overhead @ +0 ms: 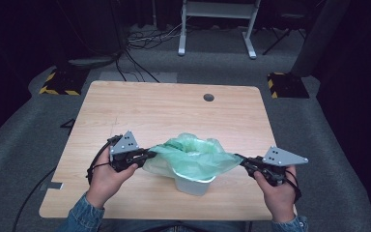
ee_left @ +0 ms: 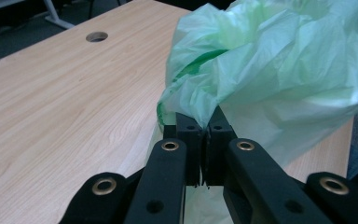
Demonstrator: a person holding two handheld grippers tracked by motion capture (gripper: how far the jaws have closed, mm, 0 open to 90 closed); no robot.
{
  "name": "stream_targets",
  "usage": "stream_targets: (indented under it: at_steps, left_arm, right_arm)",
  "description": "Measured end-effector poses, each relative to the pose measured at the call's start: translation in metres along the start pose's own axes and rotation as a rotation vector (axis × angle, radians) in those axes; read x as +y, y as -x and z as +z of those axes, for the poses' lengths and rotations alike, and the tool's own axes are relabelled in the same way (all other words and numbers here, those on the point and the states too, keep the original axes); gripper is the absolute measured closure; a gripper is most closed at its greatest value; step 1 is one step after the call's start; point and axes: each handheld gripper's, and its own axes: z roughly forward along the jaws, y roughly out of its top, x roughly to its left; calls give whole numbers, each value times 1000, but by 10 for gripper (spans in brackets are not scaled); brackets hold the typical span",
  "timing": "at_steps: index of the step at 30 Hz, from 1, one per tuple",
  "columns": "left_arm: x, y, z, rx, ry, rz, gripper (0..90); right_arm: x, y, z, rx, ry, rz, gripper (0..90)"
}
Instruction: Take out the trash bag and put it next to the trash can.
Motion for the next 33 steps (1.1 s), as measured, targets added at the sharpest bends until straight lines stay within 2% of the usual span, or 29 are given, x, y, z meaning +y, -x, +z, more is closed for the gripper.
stream_targets:
  at_steps: [6,7,9,10,13,14,16,18,19,20,21,22,24,25,27,28,29,30,31,32,33]
  left_arm:
    - [-13,-10,12,6,-48,-28,883]
    - [-15,-10,15,-10,-57,-49,884]
    - [-19,-13,18,3,-72,-42,884]
    - [-21,-13,19,-7,-80,-57,884]
    - [-24,-13,21,-8,-90,-54,881]
    - [-25,-13,21,-3,-90,-53,877]
    - [-25,-13,20,-6,-93,-55,865]
    - [-25,-12,19,-7,-83,-58,838]
    - [-24,-10,19,3,-73,-50,791]
    - [-24,-9,19,18,-58,-41,686]
    - [-23,-7,20,31,-50,-17,530]
    - [-22,-5,20,35,-47,11,453]
    - [-19,0,20,22,-31,30,396]
    - [-17,2,20,7,-26,29,396]
    - [-13,5,19,-8,-23,39,442]
    - [-11,7,20,-12,-23,42,471]
    - [-10,7,20,-10,-25,47,484]
    - [-9,8,21,-14,-30,43,506]
    - [-9,8,21,-14,-30,43,535]
    - [-9,8,23,-18,-32,38,535]
    - [-10,8,24,-25,-35,27,536]
  right_arm:
    - [-10,11,10,1,-30,50,900]
    - [-12,11,12,4,-40,54,900]
    - [-17,12,16,9,-57,59,900]
    - [-18,12,17,11,-63,64,900]
    - [-21,11,17,14,-69,69,889]
    - [-22,11,17,14,-71,70,850]
    - [-21,11,15,5,-79,67,662]
    - [-21,9,12,-20,-83,54,527]
    - [-20,8,9,-30,-90,47,472]
    - [-20,6,6,-39,-93,30,445]
    - [-20,3,2,-54,-98,12,420]
    - [-19,-1,-2,-64,-107,-4,404]
    - [-20,-9,-11,-63,-109,-11,391]
    - [-20,-13,-15,-66,-108,-17,381]
    - [-20,-20,-24,-77,-107,-31,389]
    - [-20,-24,-27,-76,-109,-35,437]
    - [-20,-27,-30,-60,-117,-31,519]
    - [-21,-31,-30,-35,-128,-19,560]
    - [-21,-31,-30,-35,-128,-19,560]
    - [-22,-33,-29,-15,-134,-13,579]
    - [-24,-37,-24,16,-158,-18,642]
